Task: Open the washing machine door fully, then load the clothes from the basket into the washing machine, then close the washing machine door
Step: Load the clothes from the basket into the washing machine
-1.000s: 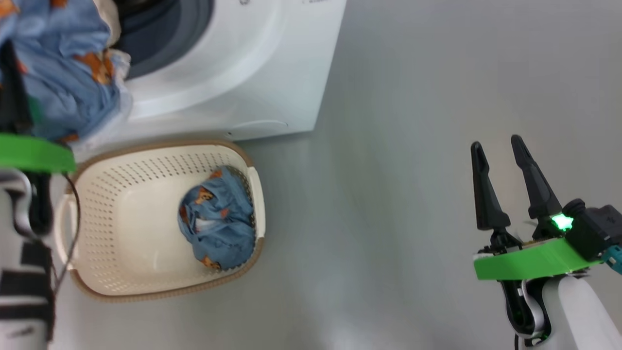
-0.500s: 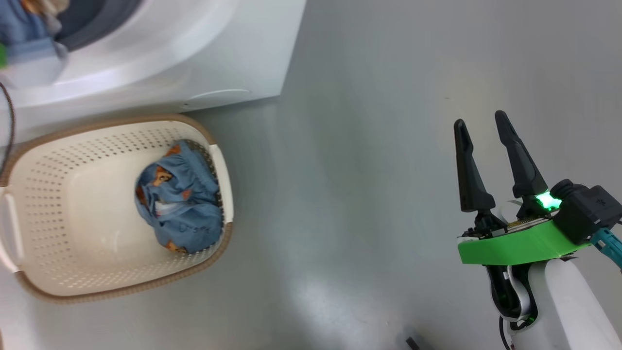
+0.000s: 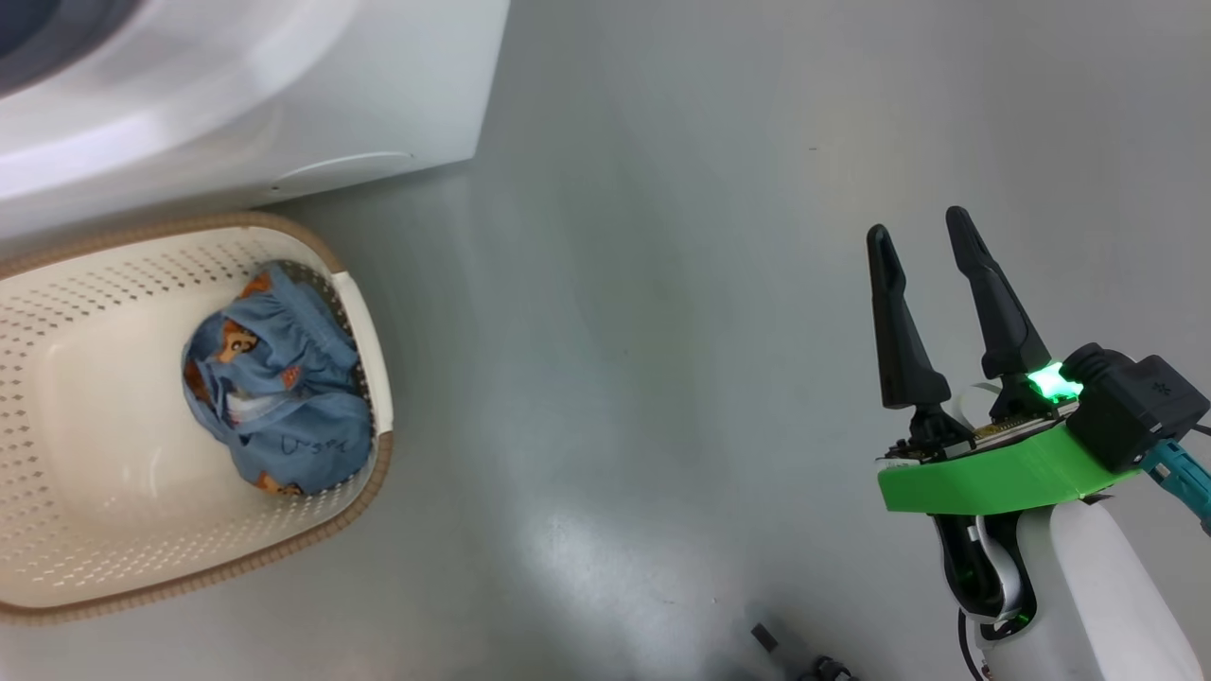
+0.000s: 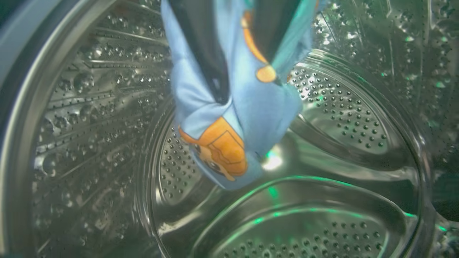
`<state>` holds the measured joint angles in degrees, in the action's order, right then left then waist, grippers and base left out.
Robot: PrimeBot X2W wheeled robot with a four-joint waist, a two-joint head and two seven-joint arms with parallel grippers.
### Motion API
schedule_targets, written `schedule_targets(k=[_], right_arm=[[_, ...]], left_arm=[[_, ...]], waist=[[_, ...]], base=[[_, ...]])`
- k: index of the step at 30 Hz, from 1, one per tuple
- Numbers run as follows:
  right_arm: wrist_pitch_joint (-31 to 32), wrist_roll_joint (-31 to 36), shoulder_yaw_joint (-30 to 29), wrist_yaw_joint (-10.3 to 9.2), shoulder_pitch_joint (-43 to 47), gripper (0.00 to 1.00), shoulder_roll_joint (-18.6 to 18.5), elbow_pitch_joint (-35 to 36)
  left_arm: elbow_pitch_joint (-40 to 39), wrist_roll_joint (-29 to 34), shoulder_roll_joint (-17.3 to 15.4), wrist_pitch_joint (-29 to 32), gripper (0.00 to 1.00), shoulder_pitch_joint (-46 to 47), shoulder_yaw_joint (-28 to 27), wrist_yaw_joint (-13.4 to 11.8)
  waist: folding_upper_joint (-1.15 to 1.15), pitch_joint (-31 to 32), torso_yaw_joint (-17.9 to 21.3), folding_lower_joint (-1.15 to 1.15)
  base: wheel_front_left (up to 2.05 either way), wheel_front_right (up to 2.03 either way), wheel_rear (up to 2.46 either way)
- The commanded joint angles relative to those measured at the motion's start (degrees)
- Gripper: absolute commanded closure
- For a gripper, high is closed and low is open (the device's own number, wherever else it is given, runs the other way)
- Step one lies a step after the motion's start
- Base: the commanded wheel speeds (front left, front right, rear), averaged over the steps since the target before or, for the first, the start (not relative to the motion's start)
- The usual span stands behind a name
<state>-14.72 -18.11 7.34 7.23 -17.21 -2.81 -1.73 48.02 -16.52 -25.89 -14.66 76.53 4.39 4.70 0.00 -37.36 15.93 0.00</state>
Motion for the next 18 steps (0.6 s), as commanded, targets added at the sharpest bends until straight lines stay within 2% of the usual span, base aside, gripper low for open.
schedule_targets(k=[1, 18], right_arm=[[-0.3, -0.3, 1.2, 0.25, 0.2, 0.00, -0.1, 1.5], [-0.3, 0.3, 1.2, 0.25, 0.2, 0.00, -0.1, 1.3]], left_arm=[[-2.1, 0.7, -2.9, -0.3, 0.00, -1.8, -2.1, -0.8], [-3.8, 4.0, 0.2, -0.3, 0.00, -6.8, -7.9, 1.0]], waist=[[0.00, -0.3, 0.4, 0.00], [0.00, 0.9, -0.9, 0.00]], base=[[0.00, 0.00, 0.00], [0.00, 0.00, 0.00]])
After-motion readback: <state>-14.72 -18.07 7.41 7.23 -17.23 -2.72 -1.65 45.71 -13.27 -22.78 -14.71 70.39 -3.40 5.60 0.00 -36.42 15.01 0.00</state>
